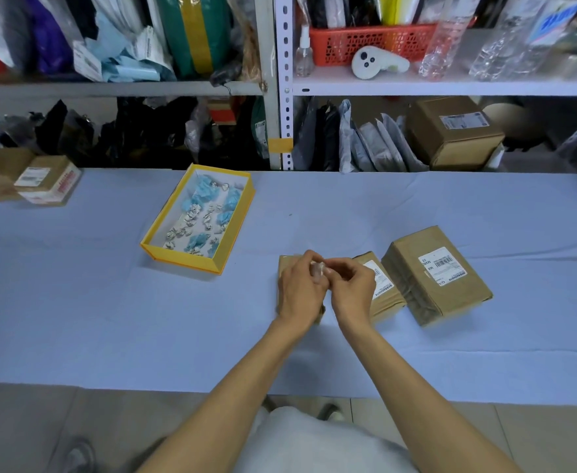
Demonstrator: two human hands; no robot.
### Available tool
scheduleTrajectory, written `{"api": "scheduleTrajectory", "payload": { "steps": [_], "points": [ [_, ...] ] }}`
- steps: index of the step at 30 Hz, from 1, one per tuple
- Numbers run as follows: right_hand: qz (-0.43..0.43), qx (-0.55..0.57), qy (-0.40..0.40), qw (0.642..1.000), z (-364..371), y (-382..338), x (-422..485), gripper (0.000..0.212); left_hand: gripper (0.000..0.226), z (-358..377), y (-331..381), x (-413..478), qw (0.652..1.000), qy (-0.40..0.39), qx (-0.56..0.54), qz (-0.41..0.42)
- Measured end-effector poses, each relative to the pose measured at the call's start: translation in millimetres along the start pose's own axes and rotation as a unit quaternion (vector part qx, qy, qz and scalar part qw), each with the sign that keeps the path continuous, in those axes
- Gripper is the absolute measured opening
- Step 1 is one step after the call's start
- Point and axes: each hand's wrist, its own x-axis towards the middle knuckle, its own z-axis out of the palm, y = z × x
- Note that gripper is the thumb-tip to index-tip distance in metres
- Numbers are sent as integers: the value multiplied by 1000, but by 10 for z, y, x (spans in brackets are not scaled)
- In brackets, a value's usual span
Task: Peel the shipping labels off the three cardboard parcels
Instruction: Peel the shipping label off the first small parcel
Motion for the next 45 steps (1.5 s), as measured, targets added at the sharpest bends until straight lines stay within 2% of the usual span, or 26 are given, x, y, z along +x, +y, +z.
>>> {"api": "scheduleTrajectory", "payload": {
  "steps": [3, 5, 7, 12, 16, 19, 23, 27, 30, 35, 39, 41, 45],
  "points": [
    [-13, -9, 13, 1000, -40, 6, -21, 25, 40, -33, -61, 49, 998, -28, 52, -23],
    [-2, 7, 14, 1000, -31, -1, -35, 32, 46, -38, -107, 56, 997, -55, 38, -35],
    [12, 18, 18, 1000, -2, -6, -44, 35, 41, -33, -140, 63, 997, -60, -15, -36],
    [25, 14, 46, 999, -22, -29, -33, 25, 25, -46, -148, -4, 986, -58, -149, -55],
    [12, -12, 7, 1000, -68, -27, -37, 19, 29, -18, -153, -75, 975, -28, -207, -69],
    [-5, -41, -54, 998, -95, -22, -35, 22, 26, -20, -205, -50, 979, -12, -195, -65],
    [-25, -57, -136, 989, -138, 19, -57, 21, 11, -65, -264, -25, 992, 2, -114, -49],
    [-37, -18, -125, 991, -168, -2, -99, 11, 9, -75, -204, -40, 997, 25, -66, 11],
    [-64, -70, -123, 988, -176, -14, -61, 11, 14, -74, -211, -13, 1000, 14, -24, 12],
    [-93, -157, -135, 974, -192, -36, 21, 18, 17, -106, -216, 14, 986, -56, -156, -21],
    [-99, -171, -125, 972, -226, -34, 44, 17, 43, -117, -257, -11, 963, -73, -251, -70],
    [-105, -167, -134, 971, -232, -41, 30, 14, 39, -119, -282, -21, 953, -77, -279, -93],
    [-117, -183, -168, 961, -175, -77, -21, 13, 20, -109, -332, -32, 956, -51, -261, -127]
  ]
}}
